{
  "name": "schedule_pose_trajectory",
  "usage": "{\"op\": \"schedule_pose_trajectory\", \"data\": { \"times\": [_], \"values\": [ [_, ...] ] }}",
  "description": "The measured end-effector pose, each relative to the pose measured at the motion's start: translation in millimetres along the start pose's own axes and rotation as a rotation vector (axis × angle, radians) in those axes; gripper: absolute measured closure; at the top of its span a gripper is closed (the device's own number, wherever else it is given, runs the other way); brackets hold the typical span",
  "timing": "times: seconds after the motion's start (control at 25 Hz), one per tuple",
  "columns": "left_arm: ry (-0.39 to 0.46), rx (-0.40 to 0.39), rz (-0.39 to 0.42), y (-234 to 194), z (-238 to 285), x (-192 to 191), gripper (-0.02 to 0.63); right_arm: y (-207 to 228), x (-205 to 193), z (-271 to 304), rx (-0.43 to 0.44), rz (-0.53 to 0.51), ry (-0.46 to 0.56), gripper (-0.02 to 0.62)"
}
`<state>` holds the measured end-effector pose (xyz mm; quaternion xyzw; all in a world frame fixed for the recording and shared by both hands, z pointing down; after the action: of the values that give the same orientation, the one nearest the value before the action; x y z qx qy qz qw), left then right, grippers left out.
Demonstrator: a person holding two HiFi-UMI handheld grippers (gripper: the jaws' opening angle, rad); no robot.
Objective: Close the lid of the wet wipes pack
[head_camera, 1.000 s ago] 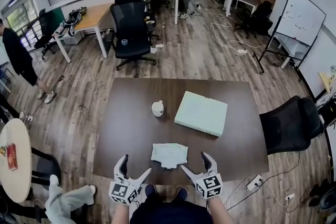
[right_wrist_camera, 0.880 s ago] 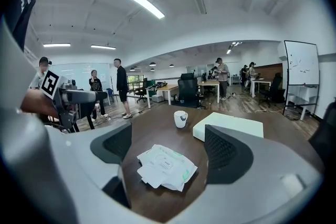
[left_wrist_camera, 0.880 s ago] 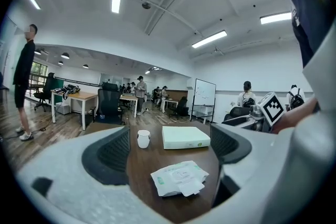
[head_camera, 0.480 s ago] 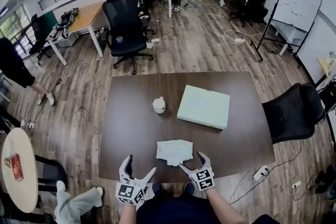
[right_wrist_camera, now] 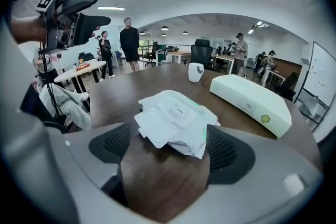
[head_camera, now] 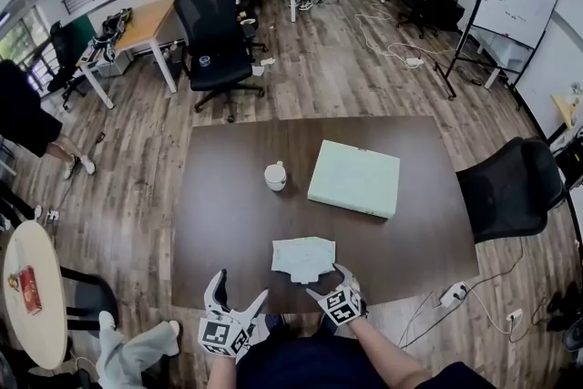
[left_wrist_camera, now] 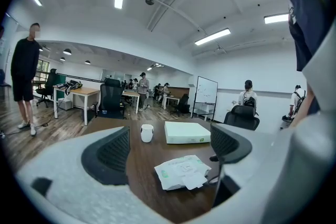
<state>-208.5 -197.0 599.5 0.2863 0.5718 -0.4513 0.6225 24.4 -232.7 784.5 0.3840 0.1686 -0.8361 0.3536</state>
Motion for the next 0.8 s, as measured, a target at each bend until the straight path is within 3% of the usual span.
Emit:
{"op": "schedule_pose_trajectory", "data": {
  "times": [0.2, 0.6, 0.8],
  "values": [
    [-0.006, 0.012, -0.003, -1, -7, -2, 0.137, -5, -13, 19, -0.008, -0.078, -0.082, 0.125],
    [-0.017, 0.041, -0.01, -5, -20, -6, 0.137, -2, -13, 39, -0.05, -0.208, -0.152, 0.114],
    [-0.019, 0.053, -0.019, -8, -19, -9, 0.137, 5, -11, 35, -0.064, -0.166, -0.143, 0.109]
  ]
}}
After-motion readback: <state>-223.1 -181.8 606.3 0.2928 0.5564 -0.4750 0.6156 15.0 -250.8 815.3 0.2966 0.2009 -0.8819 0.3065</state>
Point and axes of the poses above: the fingertips, and each gripper's own axes: z forward along the fingers, y to its right, x out of its top, the point moved 6 cm from there along -z, backward along the fingers, and after that the axes turned 2 degrees about y, right-handed, at the moved point
